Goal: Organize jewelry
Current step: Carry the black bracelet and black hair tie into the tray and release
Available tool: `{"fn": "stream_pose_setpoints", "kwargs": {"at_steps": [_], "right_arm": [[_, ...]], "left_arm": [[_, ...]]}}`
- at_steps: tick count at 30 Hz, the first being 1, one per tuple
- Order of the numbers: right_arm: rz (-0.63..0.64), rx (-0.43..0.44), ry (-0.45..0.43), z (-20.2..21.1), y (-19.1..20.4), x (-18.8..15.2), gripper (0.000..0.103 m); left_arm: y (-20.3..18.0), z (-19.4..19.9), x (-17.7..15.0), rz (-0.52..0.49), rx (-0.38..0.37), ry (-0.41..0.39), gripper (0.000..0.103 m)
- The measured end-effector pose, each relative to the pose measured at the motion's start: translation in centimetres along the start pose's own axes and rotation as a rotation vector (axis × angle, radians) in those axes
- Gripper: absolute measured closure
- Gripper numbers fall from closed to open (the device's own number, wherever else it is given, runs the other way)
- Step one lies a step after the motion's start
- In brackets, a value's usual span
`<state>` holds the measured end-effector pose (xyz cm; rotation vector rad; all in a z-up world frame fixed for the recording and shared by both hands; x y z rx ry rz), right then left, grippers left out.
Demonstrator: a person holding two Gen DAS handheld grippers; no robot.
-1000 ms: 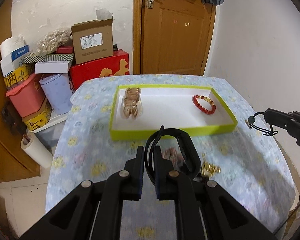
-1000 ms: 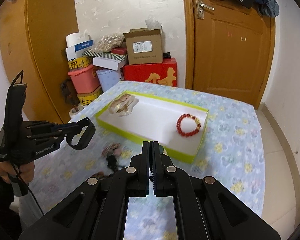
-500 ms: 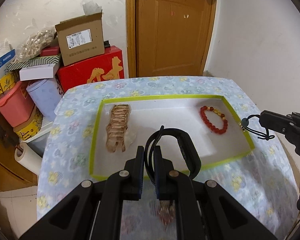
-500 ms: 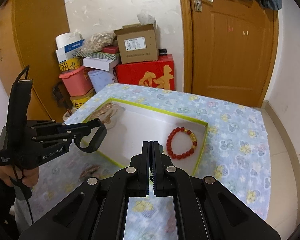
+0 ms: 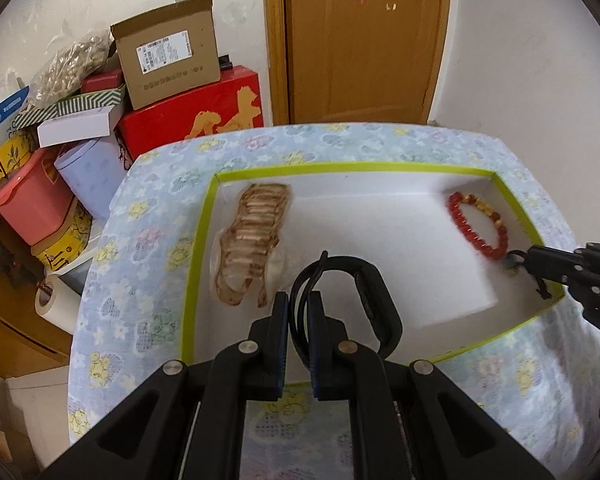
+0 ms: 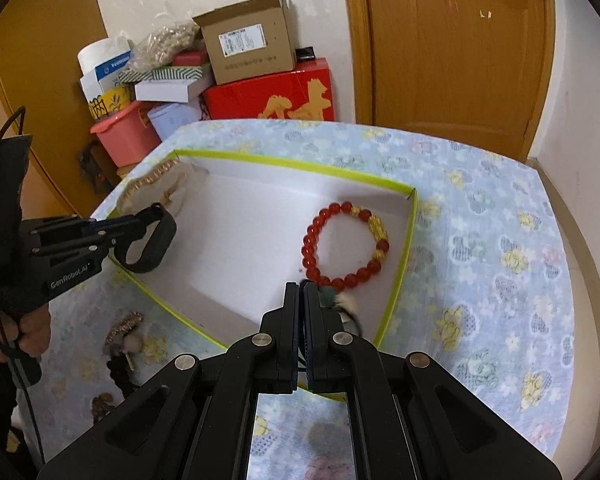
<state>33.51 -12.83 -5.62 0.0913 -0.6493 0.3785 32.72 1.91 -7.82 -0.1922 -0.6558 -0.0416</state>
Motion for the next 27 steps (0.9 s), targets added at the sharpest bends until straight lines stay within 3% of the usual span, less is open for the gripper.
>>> {"fn": "stream_pose_setpoints", "kwargs": {"at_steps": [7, 9, 11, 15, 22, 27], "right_arm": [[0.006, -0.013, 0.019, -0.1, -0.1, -0.3, 0.101], [0.007, -0.02, 0.023, -0.2, -0.2, -0.3, 0.098], [0.004, -0.018, 0.021, -0.1, -0.2, -0.5, 0.086], [0.003, -0.012, 0.019, 0.1, -0.2, -0.7, 0.085], [0.0, 0.0, 0.0, 1.0, -0.1, -0.9, 0.078], [-0.016, 0.001, -0.019, 2.6, -0.1, -1.3, 0.078]], "left_arm": [[1.0, -0.5, -0.4, 0.029, 0.01, 0.009, 0.093], [1.1, -0.3, -0.4, 0.033, 0.007, 0.004, 0.092], [1.0, 0.0, -0.3, 0.036, 0.0, -0.007, 0.091], [0.7, 0.4, -0.3, 0.03, -0.006, -0.021, 0.09], [0.1, 1.8, -0.1, 0.036, -0.041, -0.065, 0.073], [-0.5, 3.1, -0.4, 0.024, -0.047, -0.087, 0.073]]}}
Point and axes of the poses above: each gripper's, at about its wrist camera, not at the fingertips, and z roughly against the way its jaws point, y to its left, x to its top, the point moved 8 cm from there along -z, roughly the way its jaws point, and after that the axes turned 13 degrees about -x, right-handed, at the moved point
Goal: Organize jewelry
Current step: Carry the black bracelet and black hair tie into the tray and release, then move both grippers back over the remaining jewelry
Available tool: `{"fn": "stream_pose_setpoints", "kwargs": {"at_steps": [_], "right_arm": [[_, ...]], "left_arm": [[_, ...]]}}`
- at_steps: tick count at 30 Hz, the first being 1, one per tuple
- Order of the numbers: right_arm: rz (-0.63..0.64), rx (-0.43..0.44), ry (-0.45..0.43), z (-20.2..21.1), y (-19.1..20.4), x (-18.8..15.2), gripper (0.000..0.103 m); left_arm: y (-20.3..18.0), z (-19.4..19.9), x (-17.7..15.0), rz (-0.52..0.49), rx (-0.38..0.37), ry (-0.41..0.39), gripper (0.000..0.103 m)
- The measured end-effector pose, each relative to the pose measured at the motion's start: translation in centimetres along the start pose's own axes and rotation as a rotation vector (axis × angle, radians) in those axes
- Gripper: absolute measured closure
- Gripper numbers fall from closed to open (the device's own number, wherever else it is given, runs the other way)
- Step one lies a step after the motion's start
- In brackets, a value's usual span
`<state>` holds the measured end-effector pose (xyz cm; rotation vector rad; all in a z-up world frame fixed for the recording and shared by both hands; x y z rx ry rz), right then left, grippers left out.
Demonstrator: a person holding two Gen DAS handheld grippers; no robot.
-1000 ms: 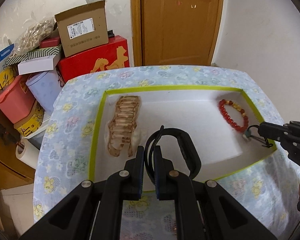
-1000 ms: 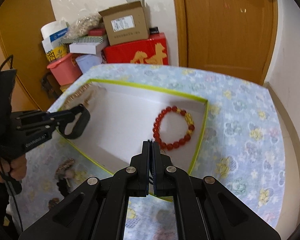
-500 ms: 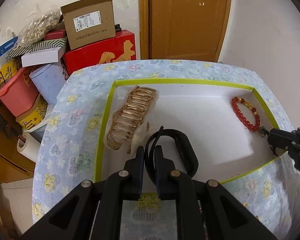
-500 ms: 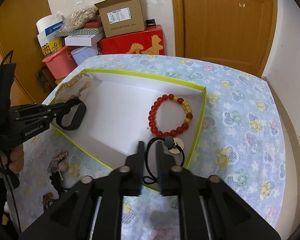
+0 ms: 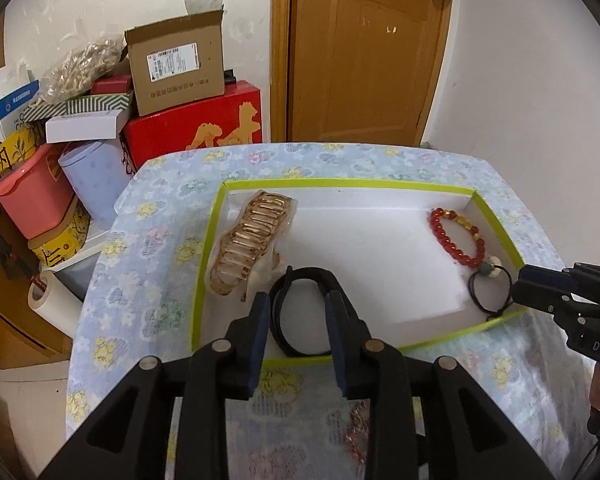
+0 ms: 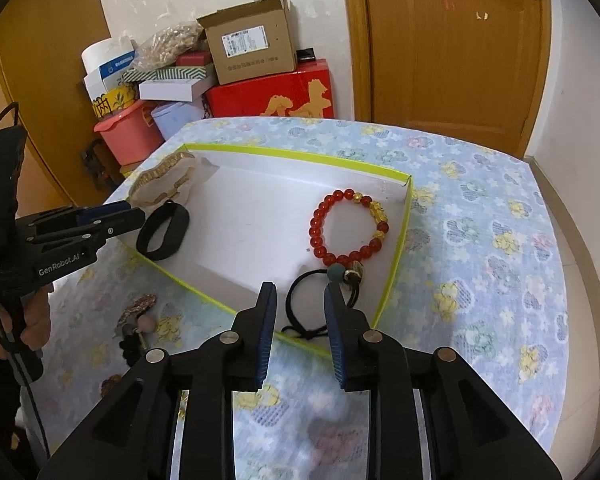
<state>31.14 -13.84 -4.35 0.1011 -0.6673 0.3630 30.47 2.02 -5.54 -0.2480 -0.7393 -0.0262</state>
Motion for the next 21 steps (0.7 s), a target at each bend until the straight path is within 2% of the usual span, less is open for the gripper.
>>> {"fn": "stream_pose_setpoints", "kwargs": {"at_steps": [7, 21], "right_arm": [[-0.016, -0.009, -0.047, 4.3, 0.6, -1.9, 0.078], [-0.011, 0.005, -0.064, 11.6, 3.4, -9.5, 0.077]], "left_arm": [[-1.1, 3.8, -1.5, -0.004, 0.002, -0.042, 0.073], [-4.6, 11.3, -9.0, -0.012, -0.028, -0.06, 0.073]]}}
Point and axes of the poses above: each gripper's, at about its wrist camera, not at the fingertips, and z roughly against the way its jaws point, y to its left, x to its top, the point moved 8 cm from there along -z, roughly the way its jaws point, and after that the axes turned 13 degrees about -x, right-handed, at the moved point
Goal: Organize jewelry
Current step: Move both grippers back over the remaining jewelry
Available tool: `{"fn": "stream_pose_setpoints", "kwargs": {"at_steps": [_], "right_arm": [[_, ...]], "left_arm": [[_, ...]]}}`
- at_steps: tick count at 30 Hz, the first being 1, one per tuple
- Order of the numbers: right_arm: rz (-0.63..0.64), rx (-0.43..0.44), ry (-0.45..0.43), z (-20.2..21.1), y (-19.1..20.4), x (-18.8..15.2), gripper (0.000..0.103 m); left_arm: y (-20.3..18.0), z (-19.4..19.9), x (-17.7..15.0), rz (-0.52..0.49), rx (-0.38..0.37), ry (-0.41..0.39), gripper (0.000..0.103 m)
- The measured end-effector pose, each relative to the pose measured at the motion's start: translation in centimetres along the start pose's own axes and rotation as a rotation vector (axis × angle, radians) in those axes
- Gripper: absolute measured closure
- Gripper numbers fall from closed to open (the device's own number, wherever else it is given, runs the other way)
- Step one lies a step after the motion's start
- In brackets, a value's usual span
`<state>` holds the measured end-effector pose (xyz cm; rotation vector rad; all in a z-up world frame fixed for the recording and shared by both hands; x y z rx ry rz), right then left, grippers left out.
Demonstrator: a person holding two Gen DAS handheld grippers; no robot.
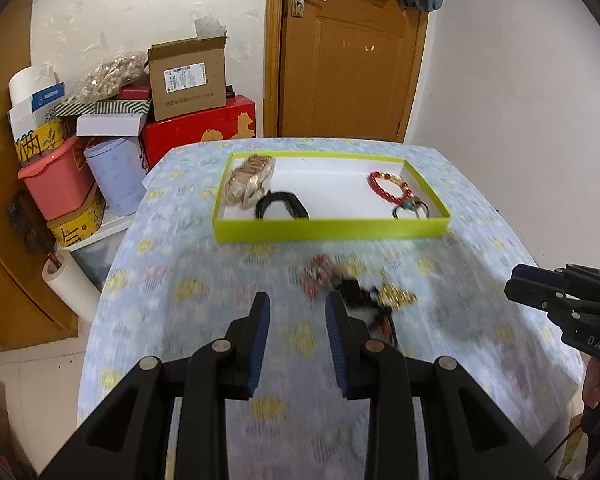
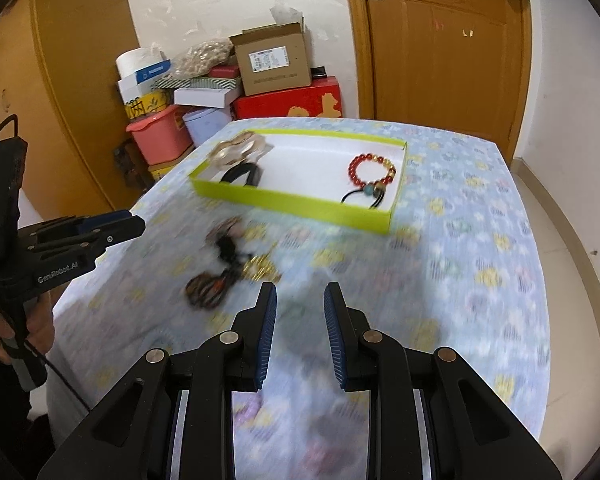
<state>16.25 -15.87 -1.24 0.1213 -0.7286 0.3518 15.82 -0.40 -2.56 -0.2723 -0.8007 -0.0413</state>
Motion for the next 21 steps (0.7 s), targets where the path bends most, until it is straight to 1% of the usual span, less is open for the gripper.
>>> {"fn": "stream_pose_setpoints", "kwargs": {"at_steps": [7, 12, 21], "right_arm": [[-0.006, 0.001, 0.0, 2.6, 1.3, -3.1, 0.078], [-0.013, 0.006, 0.001, 3.7, 1.7, -4.3, 0.078], [-0.004, 0.017, 0.009, 3.8, 2.3, -5.2, 0.078]], "left_arm": [[-1.4, 2.4, -2.6, -0.002, -0.019, -0.003, 0.073], [-2.0, 3.9, -4.0, 0.002, -0.034, -0.009, 0.073], [-2.7, 4.4, -5.5, 0.005, -0.046, 0.001, 0.073]]}}
Point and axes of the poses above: each gripper's, at about its wrist camera, not at the fingertips, and z roughly against the way its jaws point, y to its left, x to its top, the point moved 8 cm from there along -z, roughly the way its jaws point, and after that the axes turned 13 degrees about -x, right-handed, at the moved point
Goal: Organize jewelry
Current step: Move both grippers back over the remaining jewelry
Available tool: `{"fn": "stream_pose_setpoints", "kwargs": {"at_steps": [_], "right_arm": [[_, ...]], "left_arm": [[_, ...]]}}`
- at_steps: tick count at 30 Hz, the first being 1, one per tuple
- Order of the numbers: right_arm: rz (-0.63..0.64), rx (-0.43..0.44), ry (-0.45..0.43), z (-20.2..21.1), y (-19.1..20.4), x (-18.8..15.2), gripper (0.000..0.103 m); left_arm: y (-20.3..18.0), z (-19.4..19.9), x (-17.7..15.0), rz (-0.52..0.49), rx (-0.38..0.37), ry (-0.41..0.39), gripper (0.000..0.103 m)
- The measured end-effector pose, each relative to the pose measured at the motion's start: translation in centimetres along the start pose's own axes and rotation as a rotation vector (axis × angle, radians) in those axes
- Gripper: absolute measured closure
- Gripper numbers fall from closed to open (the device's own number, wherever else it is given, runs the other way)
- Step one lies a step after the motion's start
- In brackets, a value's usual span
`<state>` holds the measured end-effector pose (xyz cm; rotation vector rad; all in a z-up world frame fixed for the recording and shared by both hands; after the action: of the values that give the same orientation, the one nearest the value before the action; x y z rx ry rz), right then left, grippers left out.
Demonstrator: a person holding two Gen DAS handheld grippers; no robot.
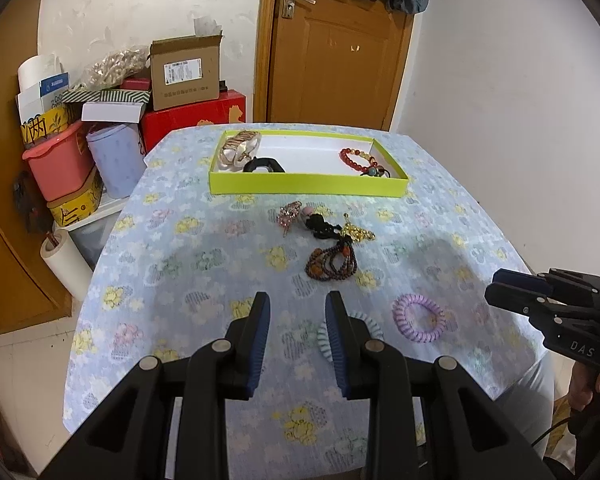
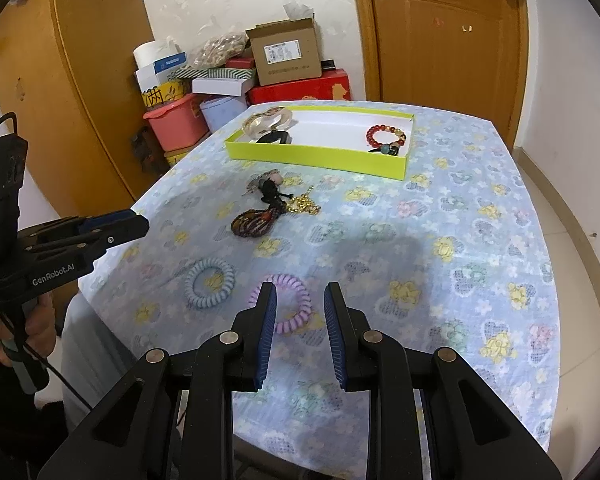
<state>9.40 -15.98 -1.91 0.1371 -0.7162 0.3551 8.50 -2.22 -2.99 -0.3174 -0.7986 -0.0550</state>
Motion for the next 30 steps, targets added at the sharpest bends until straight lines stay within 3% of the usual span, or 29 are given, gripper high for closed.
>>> {"fn": "stream_pose_setpoints", "kwargs": {"at_steps": [9, 18, 30], "right_arm": [[0.002, 0.007, 0.009, -0.6, 0.2, -0.1, 0.078], [0.022, -0.003, 0.077, -3.9, 0.6, -1.2, 0.078], [0.109, -0.048, 0.104, -6.4, 1.7, -2.0, 0.078]], "left_arm": [[0.2, -0.8, -0.1, 0.001, -0.009, 0.015, 0.073], [0.7, -2.0, -0.5, 0.009, -0.014, 0.04, 0.073], [1.3, -3.8, 0.5, 0.005, -0.027, 0.055, 0.072]]}}
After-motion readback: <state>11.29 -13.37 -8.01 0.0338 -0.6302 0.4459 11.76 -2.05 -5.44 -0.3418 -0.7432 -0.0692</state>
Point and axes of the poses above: each gripper's, at about its wrist camera, not at the fingertips, and z roughly against the way its jaws point, y to its left, x to its top, the point moved 8 cm from there along -z, roughly the way its jaws point, and after that the axes turned 13 degrees about -x, right-handed, at the moved point
